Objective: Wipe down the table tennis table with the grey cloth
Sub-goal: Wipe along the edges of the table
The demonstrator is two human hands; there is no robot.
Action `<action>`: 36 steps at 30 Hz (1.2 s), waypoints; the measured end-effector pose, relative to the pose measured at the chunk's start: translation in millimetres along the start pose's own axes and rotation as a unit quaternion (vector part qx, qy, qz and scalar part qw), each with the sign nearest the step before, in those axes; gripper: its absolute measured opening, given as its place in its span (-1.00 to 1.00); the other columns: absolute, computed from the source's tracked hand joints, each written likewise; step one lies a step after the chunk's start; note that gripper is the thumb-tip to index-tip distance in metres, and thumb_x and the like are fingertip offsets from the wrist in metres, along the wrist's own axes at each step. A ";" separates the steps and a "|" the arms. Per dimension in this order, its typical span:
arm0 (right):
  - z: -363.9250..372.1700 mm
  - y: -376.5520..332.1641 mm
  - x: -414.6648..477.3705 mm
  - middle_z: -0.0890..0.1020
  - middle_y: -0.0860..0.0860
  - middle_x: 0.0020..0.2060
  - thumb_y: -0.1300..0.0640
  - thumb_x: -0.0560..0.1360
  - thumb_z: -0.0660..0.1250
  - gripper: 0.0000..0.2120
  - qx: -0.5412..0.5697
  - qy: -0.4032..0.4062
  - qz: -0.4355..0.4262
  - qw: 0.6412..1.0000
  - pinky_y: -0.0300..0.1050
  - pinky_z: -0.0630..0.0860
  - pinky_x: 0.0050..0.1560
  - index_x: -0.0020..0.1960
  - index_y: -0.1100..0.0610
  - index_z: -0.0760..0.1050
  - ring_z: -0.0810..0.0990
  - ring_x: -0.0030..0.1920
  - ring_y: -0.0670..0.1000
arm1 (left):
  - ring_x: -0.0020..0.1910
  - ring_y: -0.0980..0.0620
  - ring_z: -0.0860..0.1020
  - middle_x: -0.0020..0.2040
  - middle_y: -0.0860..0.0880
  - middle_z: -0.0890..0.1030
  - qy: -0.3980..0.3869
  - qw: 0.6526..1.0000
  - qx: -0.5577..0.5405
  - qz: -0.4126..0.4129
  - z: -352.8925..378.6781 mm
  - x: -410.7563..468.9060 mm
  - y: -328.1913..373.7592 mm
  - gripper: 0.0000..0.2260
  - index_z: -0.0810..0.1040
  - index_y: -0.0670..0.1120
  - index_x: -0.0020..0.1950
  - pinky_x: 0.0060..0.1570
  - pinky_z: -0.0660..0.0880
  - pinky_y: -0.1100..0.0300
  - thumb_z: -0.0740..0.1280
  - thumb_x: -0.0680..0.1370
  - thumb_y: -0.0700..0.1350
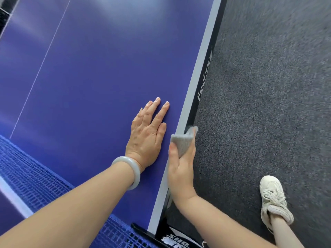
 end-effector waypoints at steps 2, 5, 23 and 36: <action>2.2 8.9 -18.6 -0.03 -0.44 0.44 -0.29 0.54 0.14 -0.19 -0.010 -0.020 0.017 1.000 -0.51 -0.06 0.41 0.61 -0.03 -0.15 -0.05 0.48 -0.42 | 0.59 0.11 0.00 0.61 0.10 0.09 0.001 1.000 -0.002 0.001 0.9 -0.1 -0.7 -0.55 0.14 0.10 0.60 0.57 -0.06 0.09 -0.03 0.68 0.02; -1.5 -3.5 24.3 0.20 -0.21 0.33 -0.20 0.60 0.20 -0.25 -0.025 0.017 0.025 0.999 -0.65 0.03 0.21 0.61 0.12 -0.04 0.17 0.27 -0.43 | 0.59 0.11 0.00 0.61 0.10 0.09 0.003 1.000 -0.003 0.005 0.8 0.7 -1.3 -0.55 0.14 0.10 0.60 0.56 -0.06 0.10 -0.03 0.68 0.02; -8.8 -38.0 124.7 0.35 0.04 0.31 -0.11 0.62 0.23 -0.40 -0.037 0.062 0.066 0.995 -0.33 0.24 0.20 0.54 0.14 0.17 0.37 0.26 -0.04 | 0.59 0.09 0.02 0.61 0.08 0.10 -0.010 1.000 -0.003 -0.002 -0.4 0.5 0.1 -0.55 0.14 0.10 0.59 0.57 -0.02 0.03 -0.06 0.68 0.03; -2.2 -13.4 22.0 0.23 -0.01 0.31 -0.20 0.52 0.20 -0.17 -0.056 -0.014 0.095 0.994 -0.34 0.14 0.33 0.60 0.16 -0.04 0.25 0.42 0.01 | 0.60 0.08 0.02 0.61 0.07 0.10 -0.016 1.000 0.004 -0.012 -0.6 -0.3 1.6 -0.54 0.13 0.08 0.60 0.57 -0.02 0.04 -0.04 0.68 0.01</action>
Point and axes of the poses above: each hand's wrist, its own x-axis towards the middle knuckle, its own z-axis out of the palm, y = z × x, the point moved 7 cm from there along x, towards the middle knuckle
